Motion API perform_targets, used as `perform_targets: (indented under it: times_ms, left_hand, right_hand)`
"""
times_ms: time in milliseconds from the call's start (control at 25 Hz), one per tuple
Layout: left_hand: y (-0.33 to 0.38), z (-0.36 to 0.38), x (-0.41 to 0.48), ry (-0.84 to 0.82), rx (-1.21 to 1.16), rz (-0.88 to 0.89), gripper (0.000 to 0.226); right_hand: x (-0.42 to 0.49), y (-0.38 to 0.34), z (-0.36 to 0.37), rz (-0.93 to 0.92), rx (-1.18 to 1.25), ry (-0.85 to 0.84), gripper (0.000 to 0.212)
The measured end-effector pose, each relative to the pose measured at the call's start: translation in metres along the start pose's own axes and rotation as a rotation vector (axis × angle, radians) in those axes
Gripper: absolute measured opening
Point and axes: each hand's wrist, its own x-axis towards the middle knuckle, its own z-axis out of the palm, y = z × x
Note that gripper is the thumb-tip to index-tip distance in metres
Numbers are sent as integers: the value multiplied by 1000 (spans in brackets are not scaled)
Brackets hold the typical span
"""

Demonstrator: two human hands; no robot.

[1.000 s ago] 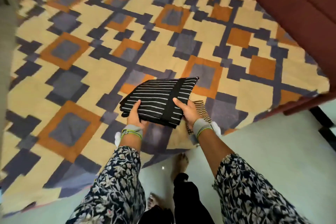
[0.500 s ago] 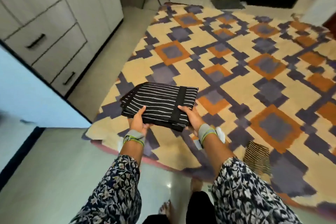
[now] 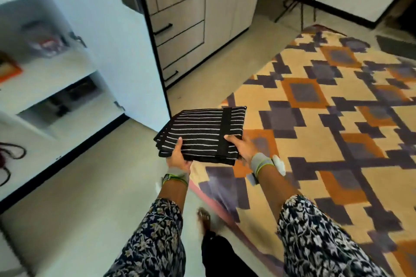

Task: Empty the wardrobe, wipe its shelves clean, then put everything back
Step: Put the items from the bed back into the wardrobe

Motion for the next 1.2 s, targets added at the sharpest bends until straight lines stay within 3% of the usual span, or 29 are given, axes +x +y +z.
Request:
perform_targets:
  times_ms: [240, 640, 880, 1200]
  left_hand:
    - [98, -43, 68, 222, -111, 137, 48]
    - [259, -142, 153, 377, -282, 226, 50]
    - [355, -199, 223, 477, -298, 188, 49]
    - [419, -222, 343, 490, -332, 116, 50]
  right_hand:
    - [71, -25, 123, 89, -79, -237, 32]
    - [162, -33, 354, 175, -200, -456, 31]
    - [213, -32, 487, 222, -304, -488, 35]
    - [295, -33, 590, 243, -341, -332, 52]
